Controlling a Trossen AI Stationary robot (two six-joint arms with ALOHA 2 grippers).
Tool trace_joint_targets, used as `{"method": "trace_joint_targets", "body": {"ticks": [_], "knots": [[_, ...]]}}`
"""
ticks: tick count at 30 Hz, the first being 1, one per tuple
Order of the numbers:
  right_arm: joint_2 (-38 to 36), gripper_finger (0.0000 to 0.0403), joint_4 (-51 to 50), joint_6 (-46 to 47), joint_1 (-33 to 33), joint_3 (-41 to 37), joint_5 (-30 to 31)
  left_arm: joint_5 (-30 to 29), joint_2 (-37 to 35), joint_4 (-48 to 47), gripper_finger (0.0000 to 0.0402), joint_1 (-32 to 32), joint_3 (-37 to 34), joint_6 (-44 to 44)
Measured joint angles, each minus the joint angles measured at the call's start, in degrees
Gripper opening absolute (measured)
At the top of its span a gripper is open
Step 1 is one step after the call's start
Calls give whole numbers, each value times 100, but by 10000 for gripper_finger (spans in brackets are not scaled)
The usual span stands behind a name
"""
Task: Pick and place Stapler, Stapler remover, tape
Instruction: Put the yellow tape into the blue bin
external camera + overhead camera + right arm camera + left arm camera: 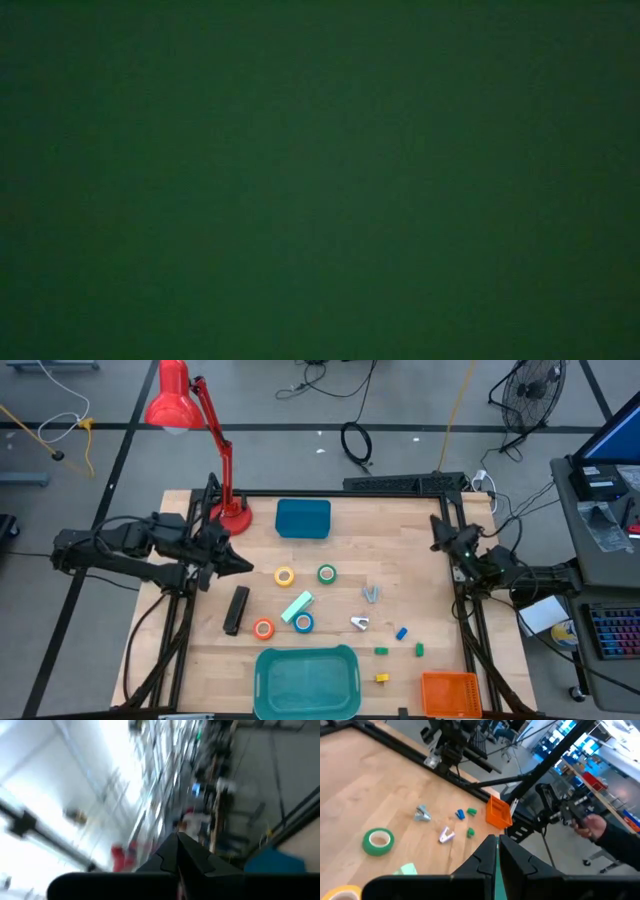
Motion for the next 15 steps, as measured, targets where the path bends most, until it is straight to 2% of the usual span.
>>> {"method": "trace_joint_targets", "body": {"ticks": [3,6,10,15], "knots": [[-2,0,126,316,0,0,365,0,0,-24,21,0,0,23],[-2,0,149,367,0,0,478,-2,4,-24,21,0,0,33],[-2,0,153,239,0,0,1136,-2,4,-32,21,0,0,95],[-2,0,224,414,-11,0,1103,-22,4,-50,21,0,0,161]]}}
